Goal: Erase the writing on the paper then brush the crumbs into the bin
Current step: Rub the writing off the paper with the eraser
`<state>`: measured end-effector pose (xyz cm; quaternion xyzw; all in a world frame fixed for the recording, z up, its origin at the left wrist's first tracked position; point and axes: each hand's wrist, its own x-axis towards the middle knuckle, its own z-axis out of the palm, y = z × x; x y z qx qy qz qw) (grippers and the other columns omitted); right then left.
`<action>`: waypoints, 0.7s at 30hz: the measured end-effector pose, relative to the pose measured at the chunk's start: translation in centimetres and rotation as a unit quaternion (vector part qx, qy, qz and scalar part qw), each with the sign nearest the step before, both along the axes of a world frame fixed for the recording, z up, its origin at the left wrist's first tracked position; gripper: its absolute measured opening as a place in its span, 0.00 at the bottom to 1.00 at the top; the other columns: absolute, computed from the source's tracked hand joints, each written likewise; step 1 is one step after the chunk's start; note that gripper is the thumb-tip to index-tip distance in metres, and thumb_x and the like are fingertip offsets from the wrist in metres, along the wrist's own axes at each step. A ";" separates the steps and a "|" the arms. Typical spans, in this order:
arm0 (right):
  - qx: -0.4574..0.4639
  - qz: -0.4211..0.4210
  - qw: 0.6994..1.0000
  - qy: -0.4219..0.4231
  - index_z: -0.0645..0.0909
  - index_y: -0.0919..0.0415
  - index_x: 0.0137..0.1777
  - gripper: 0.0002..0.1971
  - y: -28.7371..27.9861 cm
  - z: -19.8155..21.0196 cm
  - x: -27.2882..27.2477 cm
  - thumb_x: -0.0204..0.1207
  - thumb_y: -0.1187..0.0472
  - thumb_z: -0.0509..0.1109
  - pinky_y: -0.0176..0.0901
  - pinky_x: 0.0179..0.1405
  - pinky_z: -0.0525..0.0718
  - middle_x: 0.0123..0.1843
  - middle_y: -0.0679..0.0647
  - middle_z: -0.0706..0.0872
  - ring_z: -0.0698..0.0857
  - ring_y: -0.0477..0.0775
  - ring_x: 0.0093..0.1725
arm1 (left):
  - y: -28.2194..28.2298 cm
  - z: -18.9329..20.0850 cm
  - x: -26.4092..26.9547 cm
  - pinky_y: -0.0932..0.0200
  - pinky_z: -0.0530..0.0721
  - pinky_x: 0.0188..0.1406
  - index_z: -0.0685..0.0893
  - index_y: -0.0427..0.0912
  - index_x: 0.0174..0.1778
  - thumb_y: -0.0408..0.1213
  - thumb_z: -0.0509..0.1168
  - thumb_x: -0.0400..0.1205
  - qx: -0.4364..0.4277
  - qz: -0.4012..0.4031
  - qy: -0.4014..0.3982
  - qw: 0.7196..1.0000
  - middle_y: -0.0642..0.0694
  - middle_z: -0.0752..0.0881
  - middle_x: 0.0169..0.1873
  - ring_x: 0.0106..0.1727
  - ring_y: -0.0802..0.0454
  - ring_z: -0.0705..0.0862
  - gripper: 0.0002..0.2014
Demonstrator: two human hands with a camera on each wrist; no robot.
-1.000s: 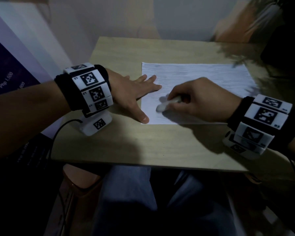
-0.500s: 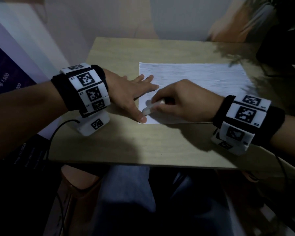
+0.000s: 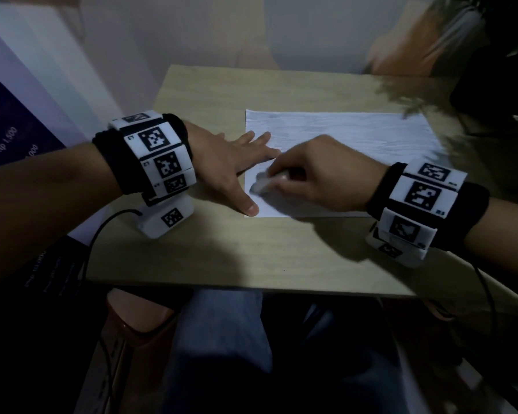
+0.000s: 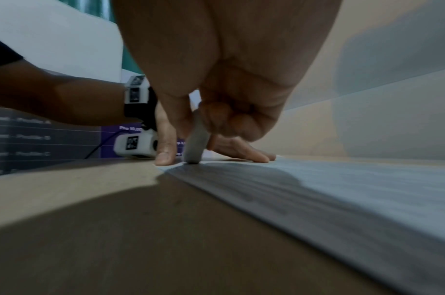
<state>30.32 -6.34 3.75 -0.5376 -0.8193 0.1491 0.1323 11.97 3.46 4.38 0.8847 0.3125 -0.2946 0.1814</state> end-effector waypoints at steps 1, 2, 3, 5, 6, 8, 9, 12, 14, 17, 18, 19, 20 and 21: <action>-0.019 0.016 1.000 0.002 0.89 0.52 0.55 0.17 -0.3 0.1 -0.1 0.80 0.43 0.65 0.36 0.40 0.77 0.39 0.46 0.89 0.82 0.43 0.36 | 0.0 0.0 0.0 0.35 0.34 0.86 0.32 0.63 0.88 0.70 0.71 0.73 0.000 0.000 0.003 1.000 0.53 0.25 0.86 0.87 0.53 0.26 0.61; -0.027 0.014 1.000 -0.002 0.90 0.53 0.56 0.16 -0.3 0.2 -0.1 0.80 0.44 0.66 0.36 0.40 0.76 0.40 0.46 0.89 0.82 0.43 0.36 | 0.0 0.0 0.0 0.36 0.34 0.85 0.32 0.62 0.88 0.71 0.71 0.73 0.001 0.001 0.004 1.000 0.54 0.25 0.86 0.87 0.54 0.26 0.61; -0.018 -0.003 1.000 -0.006 0.90 0.53 0.54 0.16 -0.1 0.1 0.2 0.81 0.45 0.66 0.39 0.41 0.78 0.40 0.47 0.90 0.82 0.44 0.36 | 0.0 0.0 0.0 0.36 0.34 0.85 0.32 0.62 0.88 0.70 0.71 0.73 0.001 0.002 0.005 1.000 0.54 0.26 0.86 0.87 0.54 0.27 0.61; 0.016 -0.044 0.999 -0.020 0.89 0.55 0.50 0.17 0.3 0.1 0.7 0.82 0.44 0.65 0.50 0.45 0.82 0.40 0.50 0.90 0.83 0.52 0.38 | -0.1 0.1 0.0 0.37 0.34 0.86 0.32 0.61 0.88 0.69 0.71 0.74 0.002 0.004 0.002 1.000 0.54 0.26 0.87 0.87 0.54 0.27 0.61; 0.025 -0.045 0.998 -0.026 0.89 0.55 0.49 0.20 0.1 0.2 0.8 0.81 0.41 0.63 0.52 0.45 0.83 0.39 0.51 0.90 0.83 0.54 0.38 | -0.2 0.1 0.0 0.37 0.34 0.86 0.32 0.61 0.89 0.69 0.71 0.74 0.004 0.004 0.003 1.000 0.54 0.26 0.87 0.87 0.54 0.27 0.61; 0.004 -0.003 1.000 -0.028 0.89 0.55 0.50 0.24 -0.6 0.2 0.8 0.79 0.37 0.61 0.48 0.44 0.82 0.39 0.50 0.90 0.83 0.50 0.36 | -0.3 0.3 0.0 0.36 0.34 0.87 0.32 0.60 0.89 0.69 0.71 0.74 0.004 0.005 0.009 1.000 0.55 0.26 0.86 0.87 0.55 0.27 0.61; -0.023 0.019 0.999 -0.019 0.89 0.54 0.51 0.22 -1.1 0.2 0.9 0.78 0.37 0.64 0.41 0.42 0.81 0.38 0.48 0.89 0.82 0.46 0.35 | -0.3 0.4 -0.1 0.36 0.34 0.87 0.32 0.59 0.89 0.69 0.71 0.74 0.003 0.006 0.013 1.000 0.55 0.25 0.86 0.86 0.56 0.26 0.61; -0.028 -0.005 0.999 -0.015 0.90 0.53 0.52 0.25 -1.3 0.4 1.8 0.76 0.34 0.64 0.41 0.43 0.81 0.40 0.47 0.90 0.84 0.45 0.38 | -0.3 0.5 -0.1 0.37 0.34 0.87 0.31 0.60 0.88 0.70 0.70 0.74 0.001 0.007 0.018 1.000 0.57 0.25 0.86 0.86 0.58 0.26 0.61; 0.010 -0.026 0.999 -0.026 0.89 0.54 0.52 0.31 -1.0 0.4 2.5 0.74 0.30 0.56 0.51 0.45 0.83 0.41 0.49 0.91 0.86 0.52 0.40 | -0.3 0.5 0.0 0.37 0.34 0.87 0.31 0.60 0.88 0.70 0.70 0.74 -0.001 0.004 0.020 1.000 0.57 0.25 0.86 0.86 0.57 0.26 0.61; -0.020 0.023 0.999 -0.010 0.89 0.52 0.54 0.25 -1.5 0.2 2.3 0.77 0.34 0.62 0.47 0.42 0.82 0.40 0.47 0.90 0.84 0.47 0.37 | -0.4 0.6 0.1 0.37 0.34 0.87 0.31 0.59 0.88 0.70 0.70 0.74 -0.002 0.005 0.023 1.000 0.56 0.25 0.86 0.86 0.57 0.26 0.61; -0.049 0.037 0.998 0.002 0.90 0.50 0.55 0.20 -1.8 0.2 2.3 0.78 0.37 0.67 0.43 0.40 0.81 0.39 0.45 0.89 0.83 0.45 0.36 | -0.4 0.6 0.1 0.37 0.34 0.87 0.30 0.59 0.88 0.71 0.70 0.73 -0.002 0.005 0.023 1.000 0.56 0.25 0.86 0.86 0.57 0.26 0.62; -0.063 0.041 0.997 0.007 0.90 0.48 0.56 0.16 -1.8 0.4 2.3 0.78 0.40 0.70 0.40 0.39 0.80 0.39 0.44 0.88 0.83 0.45 0.37 | -0.4 0.6 0.0 0.36 0.34 0.87 0.31 0.59 0.88 0.71 0.69 0.73 -0.002 0.005 0.023 1.000 0.56 0.25 0.86 0.86 0.57 0.26 0.62; -0.059 0.029 0.998 0.008 0.90 0.48 0.56 0.16 -1.7 0.6 2.4 0.77 0.41 0.70 0.40 0.41 0.80 0.40 0.44 0.89 0.83 0.45 0.38 | -0.3 0.6 0.0 0.36 0.34 0.87 0.31 0.60 0.88 0.71 0.69 0.73 -0.003 0.006 0.023 1.000 0.56 0.25 0.86 0.86 0.57 0.26 0.62; -0.045 0.009 0.999 0.007 0.90 0.50 0.56 0.19 -1.4 0.7 2.6 0.77 0.39 0.68 0.43 0.44 0.82 0.43 0.44 0.90 0.84 0.45 0.40 | -0.3 0.5 0.0 0.36 0.34 0.87 0.31 0.60 0.88 0.71 0.70 0.72 -0.003 0.005 0.022 1.000 0.57 0.25 0.86 0.86 0.57 0.26 0.62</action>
